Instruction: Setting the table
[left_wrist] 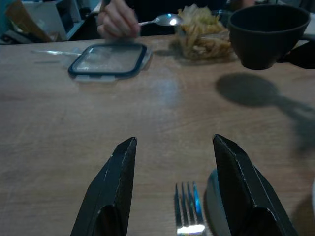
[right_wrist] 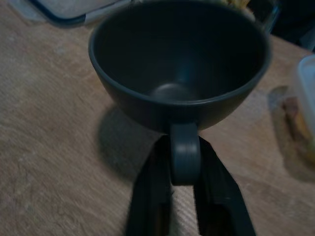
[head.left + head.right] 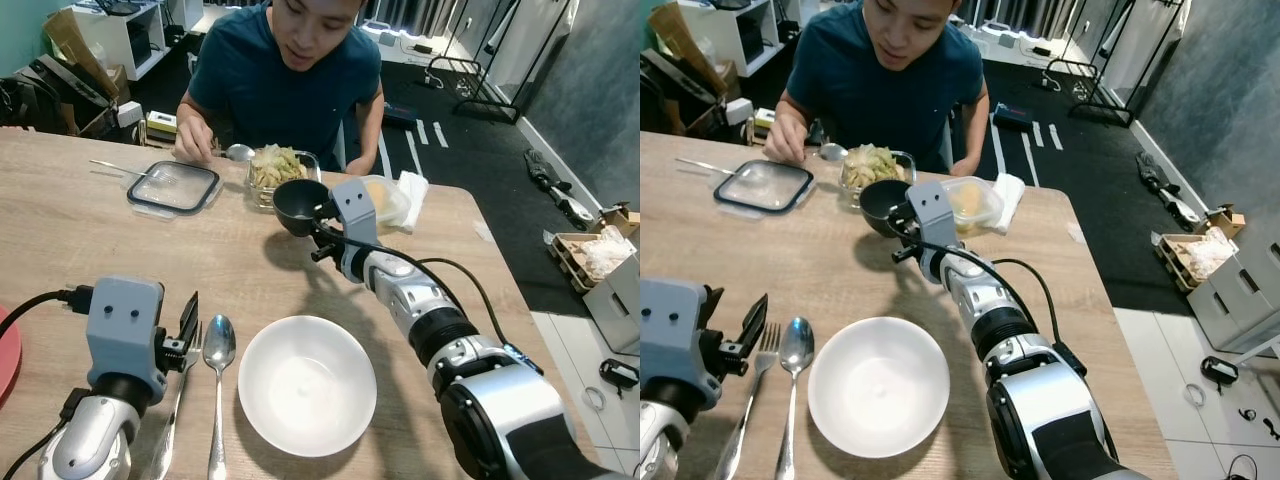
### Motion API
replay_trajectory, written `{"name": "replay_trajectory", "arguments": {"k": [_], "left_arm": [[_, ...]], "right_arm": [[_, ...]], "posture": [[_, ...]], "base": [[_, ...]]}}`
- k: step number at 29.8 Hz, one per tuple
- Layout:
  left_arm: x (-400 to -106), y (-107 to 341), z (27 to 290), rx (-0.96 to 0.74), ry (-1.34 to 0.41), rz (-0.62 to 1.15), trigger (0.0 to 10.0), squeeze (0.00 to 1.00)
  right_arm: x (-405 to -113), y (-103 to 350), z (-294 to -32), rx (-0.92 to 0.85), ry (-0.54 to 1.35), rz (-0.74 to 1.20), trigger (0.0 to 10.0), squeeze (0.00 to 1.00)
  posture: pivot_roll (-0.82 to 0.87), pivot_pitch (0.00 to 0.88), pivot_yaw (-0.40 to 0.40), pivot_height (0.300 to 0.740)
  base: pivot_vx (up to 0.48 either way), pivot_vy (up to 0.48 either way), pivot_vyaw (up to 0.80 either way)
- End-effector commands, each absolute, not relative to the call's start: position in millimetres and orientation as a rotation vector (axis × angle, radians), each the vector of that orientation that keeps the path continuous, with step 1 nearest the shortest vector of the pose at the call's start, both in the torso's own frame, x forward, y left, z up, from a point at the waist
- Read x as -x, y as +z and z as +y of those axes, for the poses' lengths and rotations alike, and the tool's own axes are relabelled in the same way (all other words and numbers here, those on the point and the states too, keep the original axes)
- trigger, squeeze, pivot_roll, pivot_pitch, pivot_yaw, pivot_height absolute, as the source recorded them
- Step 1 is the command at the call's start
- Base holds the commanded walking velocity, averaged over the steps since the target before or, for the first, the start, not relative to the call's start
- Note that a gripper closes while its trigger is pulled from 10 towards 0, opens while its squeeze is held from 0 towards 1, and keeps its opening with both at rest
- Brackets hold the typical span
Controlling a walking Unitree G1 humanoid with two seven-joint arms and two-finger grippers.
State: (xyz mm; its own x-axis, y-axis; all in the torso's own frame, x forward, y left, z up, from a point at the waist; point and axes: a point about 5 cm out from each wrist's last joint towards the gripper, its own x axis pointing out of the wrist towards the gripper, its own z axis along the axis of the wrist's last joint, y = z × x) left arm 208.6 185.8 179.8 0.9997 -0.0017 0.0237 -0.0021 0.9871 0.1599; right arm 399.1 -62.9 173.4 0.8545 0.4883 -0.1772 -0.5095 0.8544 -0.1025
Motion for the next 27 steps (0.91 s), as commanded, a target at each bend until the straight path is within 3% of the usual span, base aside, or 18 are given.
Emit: {"name": "replay_trajectory", "arguments": {"k": [1, 4, 5, 6, 7, 12, 13, 27], "left_arm": [[-206, 179, 185, -0.168, 0.005, -0.007, 10.0, 0.0], [-206, 179, 185, -0.169, 0.005, -0.005, 10.0, 0.0], [-206, 180, 185, -0.17, 0.005, -0.002, 10.0, 0.0], [-206, 180, 185, -0.17, 0.005, -0.002, 10.0, 0.0], [-205, 181, 185, -0.172, 0.005, -0.001, 10.0, 0.0], [-205, 181, 186, -0.174, 0.006, 0.003, 10.0, 0.0], [-205, 180, 185, -0.174, 0.004, 0.005, 10.0, 0.0], [-219, 181, 179, -0.167, -0.039, -0.007, 10.0, 0.0]], "right_arm": [[-399, 171, -66, 0.143, 0.516, 0.153, 10.0, 0.6], [-398, 168, -65, 0.131, 0.515, 0.159, 10.0, 0.57], [-397, 163, -65, 0.134, 0.511, 0.166, 10.0, 0.68], [-397, 163, -65, 0.134, 0.511, 0.166, 10.0, 0.68], [-396, 161, -65, 0.136, 0.507, 0.17, 10.0, 1.0], [-397, 162, -67, 0.131, 0.494, 0.161, 10.0, 1.0], [-399, 167, -69, 0.127, 0.486, 0.142, 10.0, 0.0], [-409, 211, -101, 0.019, 0.398, -0.056, 10.0, 0.0]], "posture": [[0.31, 0.075, -0.053, 0.74], [0.31, 0.076, -0.051, 0.74], [0.32, 0.079, -0.044, 0.74], [0.32, 0.079, -0.044, 0.74], [0.32, 0.08, -0.044, 0.74], [0.31, 0.078, -0.041, 0.74], [0.31, 0.072, -0.04, 0.74], [0.27, 0.029, -0.013, 0.74]], "base": [[0.0, 0.0, 0.0], [0.0, 0.0, 0.0], [0.0, 0.0, 0.0], [0.0, 0.0, 0.0], [0.0, 0.0, 0.0], [0.0, 0.0, 0.0], [0.0, 0.0, 0.0], [0.0, 0.0, 0.0]]}}
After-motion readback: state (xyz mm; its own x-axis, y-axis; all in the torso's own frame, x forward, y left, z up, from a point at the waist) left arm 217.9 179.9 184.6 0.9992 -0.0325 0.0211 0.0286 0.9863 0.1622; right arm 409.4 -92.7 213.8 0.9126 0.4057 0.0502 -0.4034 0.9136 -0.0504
